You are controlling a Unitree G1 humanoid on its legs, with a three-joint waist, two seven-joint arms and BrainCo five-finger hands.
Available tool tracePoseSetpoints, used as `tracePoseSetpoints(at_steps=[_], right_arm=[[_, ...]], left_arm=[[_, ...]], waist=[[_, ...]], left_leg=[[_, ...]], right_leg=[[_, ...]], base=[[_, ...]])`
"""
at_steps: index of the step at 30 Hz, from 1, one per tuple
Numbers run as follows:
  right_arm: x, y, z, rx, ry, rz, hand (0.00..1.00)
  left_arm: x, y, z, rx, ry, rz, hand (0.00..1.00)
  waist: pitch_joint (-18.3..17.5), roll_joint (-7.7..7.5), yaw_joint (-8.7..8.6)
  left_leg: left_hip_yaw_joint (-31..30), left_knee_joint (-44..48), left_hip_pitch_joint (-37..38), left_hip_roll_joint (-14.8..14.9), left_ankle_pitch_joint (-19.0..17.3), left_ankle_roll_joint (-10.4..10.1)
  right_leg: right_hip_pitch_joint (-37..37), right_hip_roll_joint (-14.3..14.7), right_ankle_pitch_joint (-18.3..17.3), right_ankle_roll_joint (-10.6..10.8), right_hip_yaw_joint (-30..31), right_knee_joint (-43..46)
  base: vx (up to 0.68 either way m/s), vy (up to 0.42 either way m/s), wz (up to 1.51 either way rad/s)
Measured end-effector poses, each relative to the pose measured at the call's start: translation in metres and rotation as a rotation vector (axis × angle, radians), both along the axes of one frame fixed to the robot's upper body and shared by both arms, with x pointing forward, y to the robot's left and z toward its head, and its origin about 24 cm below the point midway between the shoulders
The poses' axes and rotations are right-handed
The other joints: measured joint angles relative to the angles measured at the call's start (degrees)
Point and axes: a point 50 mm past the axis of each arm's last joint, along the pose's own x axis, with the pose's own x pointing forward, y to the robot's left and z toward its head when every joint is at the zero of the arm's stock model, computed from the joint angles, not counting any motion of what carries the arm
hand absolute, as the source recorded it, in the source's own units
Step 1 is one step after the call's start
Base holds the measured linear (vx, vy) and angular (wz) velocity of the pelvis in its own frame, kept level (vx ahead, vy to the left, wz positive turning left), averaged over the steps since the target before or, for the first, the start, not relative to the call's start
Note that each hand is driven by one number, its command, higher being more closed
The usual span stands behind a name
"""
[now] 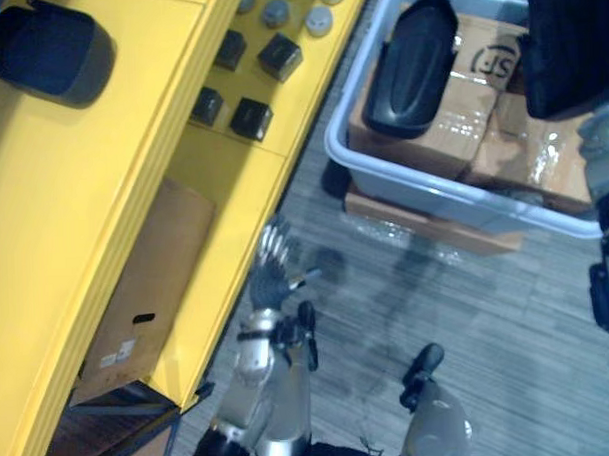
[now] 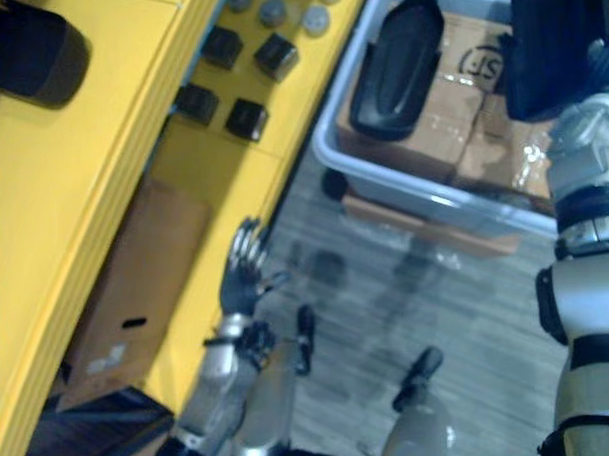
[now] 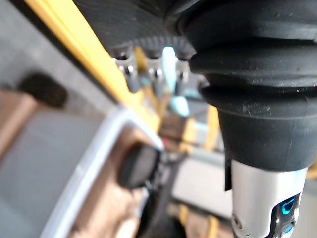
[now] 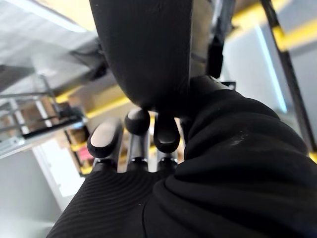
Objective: Walk over and take plastic housings, then place them on the shelf
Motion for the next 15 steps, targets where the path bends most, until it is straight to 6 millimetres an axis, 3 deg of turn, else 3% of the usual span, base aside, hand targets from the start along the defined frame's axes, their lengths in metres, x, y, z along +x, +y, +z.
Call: tracePoseSetpoints(at_steps=[4, 6, 7, 8, 10, 12, 15], right_arm=[[0.0, 0.05, 0.021, -0.055, -0.191, 0.173, 1.0], [-0.01, 0.079, 0.02, -0.082, -0.299, 0.292, 1.0], [-0.012, 0.084, 0.017, -0.087, -0.32, 0.318, 1.0], [-0.019, 0.096, 0.003, -0.082, -0.358, 0.379, 1.0], [-0.026, 0.108, -0.017, -0.061, -0.38, 0.447, 1.0], [-0.034, 0.117, -0.042, -0.05, -0.37, 0.501, 1.0], [-0.041, 0.127, -0.07, -0.058, -0.332, 0.546, 1.0]], left_arm=[[0.013, -0.007, 0.02, 0.03, -0.037, -0.017, 0.0], [0.023, -0.005, 0.032, 0.02, -0.051, -0.01, 0.0], [0.025, -0.004, 0.036, 0.008, -0.053, -0.011, 0.0], [0.031, -0.002, 0.045, -0.015, -0.059, -0.01, 0.0], [0.037, 0.0, 0.052, -0.023, -0.07, 0.002, 0.0], [0.043, -0.001, 0.056, -0.03, -0.054, 0.004, 0.0], [0.044, -0.003, 0.055, -0.03, -0.044, 0.039, 0.0]], waist=[[0.5, -2.61, -2.28], [0.3, -4.74, -3.65], [0.1, -5.14, -4.25], [-0.4, -6.45, -5.85], [-1.6, -8.48, -6.65], [-2.3, -9.56, -8.53], [-4.3, -9.91, -9.18]], left_leg=[[1.8, -2.9, 2.0, 1.1, 1.5, -0.9], [4.3, -5.4, 5.7, 1.4, 2.0, -1.1], [4.5, -5.8, 6.5, 1.4, 2.1, -1.1], [5.5, -6.8, 8.3, 1.4, 2.1, -1.2], [7.4, -7.7, 10.4, 1.5, 2.1, -1.2], [7.8, -10.1, 13.5, 1.1, 2.8, -1.6], [9.6, -13.6, 17.0, 0.8, 3.8, -2.0]], right_leg=[[-0.6, 1.5, 0.7, -0.5, 1.9, -0.9], [0.3, 1.6, 0.7, -0.6, 3.9, -1.0], [0.8, 1.6, 0.7, -0.6, 4.1, -1.1], [1.6, 1.6, 0.7, -0.6, 4.4, -1.2], [2.0, 1.7, 0.7, -0.6, 6.0, -1.6], [4.4, 1.8, 0.8, -0.4, 5.9, -2.6], [5.7, 1.9, 1.0, -0.1, 6.7, -3.7]], base=[[-0.01, -0.046, -0.3], [0.04, -0.017, -0.39], [0.05, 0.005, -0.27], [0.03, 0.011, -0.22], [0.04, 0.012, -0.36], [0.03, 0.01, -0.12], [0.01, 0.006, -0.19]])
